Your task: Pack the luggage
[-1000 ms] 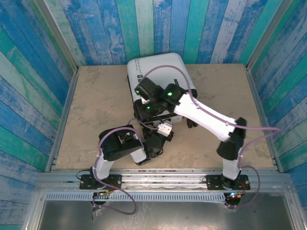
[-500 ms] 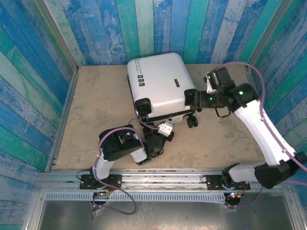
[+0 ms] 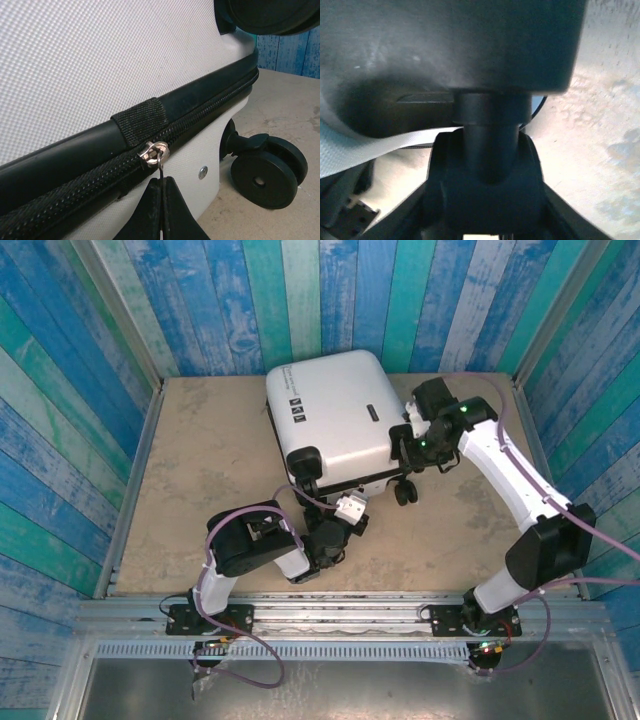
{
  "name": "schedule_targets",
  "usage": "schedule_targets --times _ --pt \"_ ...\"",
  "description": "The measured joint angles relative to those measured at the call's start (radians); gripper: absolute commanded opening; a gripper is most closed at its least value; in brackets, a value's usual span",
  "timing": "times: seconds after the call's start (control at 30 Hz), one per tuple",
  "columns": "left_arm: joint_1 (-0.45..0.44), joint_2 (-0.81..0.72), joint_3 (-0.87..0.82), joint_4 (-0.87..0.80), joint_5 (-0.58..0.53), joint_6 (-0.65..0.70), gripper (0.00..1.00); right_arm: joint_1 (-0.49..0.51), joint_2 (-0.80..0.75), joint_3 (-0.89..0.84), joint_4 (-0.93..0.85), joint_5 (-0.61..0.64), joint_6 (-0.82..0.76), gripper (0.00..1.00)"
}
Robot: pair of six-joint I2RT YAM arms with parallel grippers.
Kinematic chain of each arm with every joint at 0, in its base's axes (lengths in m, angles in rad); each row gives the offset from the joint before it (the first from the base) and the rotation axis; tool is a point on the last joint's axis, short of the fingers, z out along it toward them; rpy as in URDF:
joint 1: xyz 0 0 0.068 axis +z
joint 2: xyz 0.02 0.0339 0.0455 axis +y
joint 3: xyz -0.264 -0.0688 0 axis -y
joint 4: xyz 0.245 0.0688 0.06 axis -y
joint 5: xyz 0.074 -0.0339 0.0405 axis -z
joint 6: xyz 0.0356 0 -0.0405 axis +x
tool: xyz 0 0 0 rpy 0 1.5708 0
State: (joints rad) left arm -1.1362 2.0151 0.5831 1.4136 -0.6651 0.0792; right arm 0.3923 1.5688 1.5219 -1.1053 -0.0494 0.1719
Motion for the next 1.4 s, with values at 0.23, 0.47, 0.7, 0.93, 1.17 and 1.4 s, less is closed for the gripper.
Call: schedule_targets --times 0.23,0.47,0.7,0.93,1.17,1.4 --pt "-0.003 0.0 0.027 -0.04 -0.01 -0.008 0.0 -0.006 -0.003 0.002 -0.004 -0.024 -0.02 0.01" --pt "-0.005 0.0 0.035 -0.061 -0.011 -0.016 0.0 0.026 -0.018 -0.014 -0.003 -0.02 0.008 0.0" --pt "-0.017 0.006 0.071 -0.097 -0.016 -0.024 0.0 0.143 -0.024 -0.028 0.015 -0.022 0.148 0.0" --pt "-0.026 0.063 0.144 -0.106 -0.063 -0.011 0.0 0.22 -0.034 -0.063 0.078 0.006 0.263 0.0" --pt "-0.042 0.103 0.212 -0.123 -0.094 0.014 0.0 0.269 -0.065 -0.106 0.139 0.029 0.365 0.0" --pt "-0.058 0.103 0.219 -0.138 -0.146 0.016 0.0 0.292 -0.083 -0.129 0.168 0.043 0.407 0.0"
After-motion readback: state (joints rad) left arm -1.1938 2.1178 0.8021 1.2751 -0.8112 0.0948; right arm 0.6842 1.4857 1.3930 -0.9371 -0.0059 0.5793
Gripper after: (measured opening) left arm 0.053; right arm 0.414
